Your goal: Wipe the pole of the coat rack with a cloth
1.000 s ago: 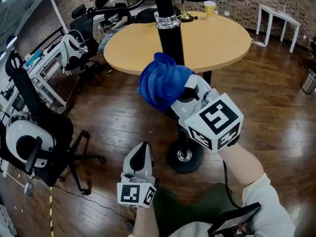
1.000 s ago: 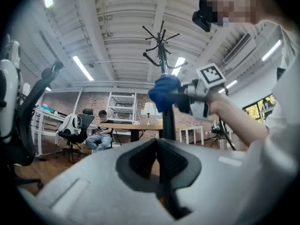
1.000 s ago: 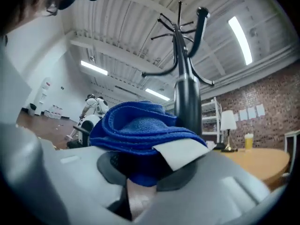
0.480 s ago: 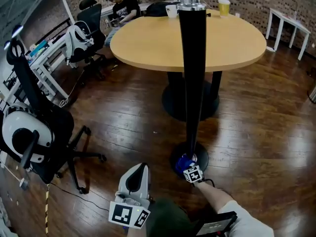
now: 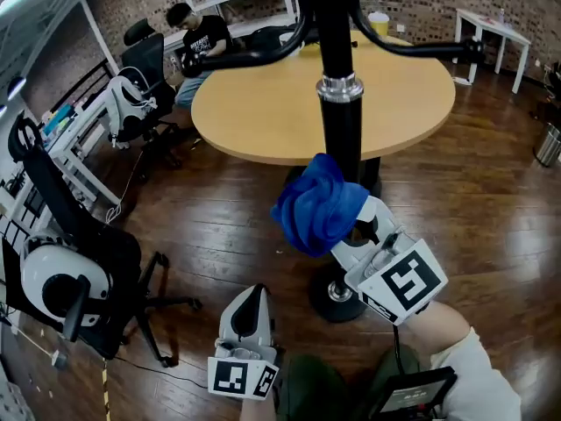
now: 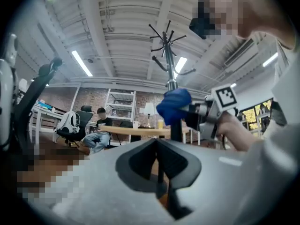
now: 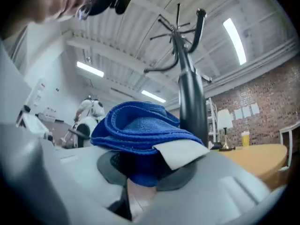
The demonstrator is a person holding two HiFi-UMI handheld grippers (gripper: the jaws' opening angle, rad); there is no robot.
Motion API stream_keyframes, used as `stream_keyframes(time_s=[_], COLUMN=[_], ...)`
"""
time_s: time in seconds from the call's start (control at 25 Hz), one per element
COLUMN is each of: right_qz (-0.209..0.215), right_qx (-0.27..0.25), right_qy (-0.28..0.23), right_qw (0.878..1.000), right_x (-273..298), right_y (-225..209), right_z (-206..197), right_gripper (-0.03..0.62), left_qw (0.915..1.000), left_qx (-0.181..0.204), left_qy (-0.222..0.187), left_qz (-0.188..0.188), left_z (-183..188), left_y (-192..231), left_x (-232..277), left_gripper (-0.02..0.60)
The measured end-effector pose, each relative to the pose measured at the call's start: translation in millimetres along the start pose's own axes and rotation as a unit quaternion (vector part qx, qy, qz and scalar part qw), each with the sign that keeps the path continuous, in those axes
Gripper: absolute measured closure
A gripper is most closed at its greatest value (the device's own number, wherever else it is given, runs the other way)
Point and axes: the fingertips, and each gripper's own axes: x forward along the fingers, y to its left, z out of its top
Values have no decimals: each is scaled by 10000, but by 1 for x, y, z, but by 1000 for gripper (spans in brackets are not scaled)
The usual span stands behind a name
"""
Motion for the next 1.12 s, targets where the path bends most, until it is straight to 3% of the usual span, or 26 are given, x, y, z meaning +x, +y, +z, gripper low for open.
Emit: stream_keyframes(time_s=[0.08, 0.24, 0.32, 0.44, 0.52, 0.64, 0.72, 0.88, 1.12], right_qz=[4, 359, 250, -12, -153, -365, -471, -833, -1094], right_qx=[162, 951, 1293, 1426, 1145, 817, 611, 547, 643], right_qy=[-174, 117, 287, 341, 408, 519, 563, 616, 639], right_qw=[9997, 9947, 9909, 9892, 9925, 9946, 9954, 9931, 9899], right_x=[-1, -34, -50, -73, -76, -76, -82, -103, -154], right_y=[-10, 7, 14, 9, -1, -23, -29, -40, -24], right_z=[56, 56, 73, 163, 234, 328, 377, 427, 455], right_gripper=[500, 499, 500, 499, 499, 499, 499, 497, 497], left_qw=[10000, 9990, 9986, 9971, 9954, 9965, 9971, 9982, 9967], left_qx=[63, 86, 109, 17, 21, -4, 68, 232, 287], left_qy=[6, 404, 515, 658, 706, 579, 491, 211, 287], left_qz=[-46, -194, -94, -392, -653, -607, -577, -507, -702], left_z=[49, 133, 180, 251, 312, 410, 454, 502, 516], left_y=[-5, -24, -20, -47, -72, -98, -113, -138, -185], left_x=[17, 32, 31, 31, 28, 24, 22, 16, -21], left_gripper=[580, 580, 580, 579, 545, 545, 545, 545, 545])
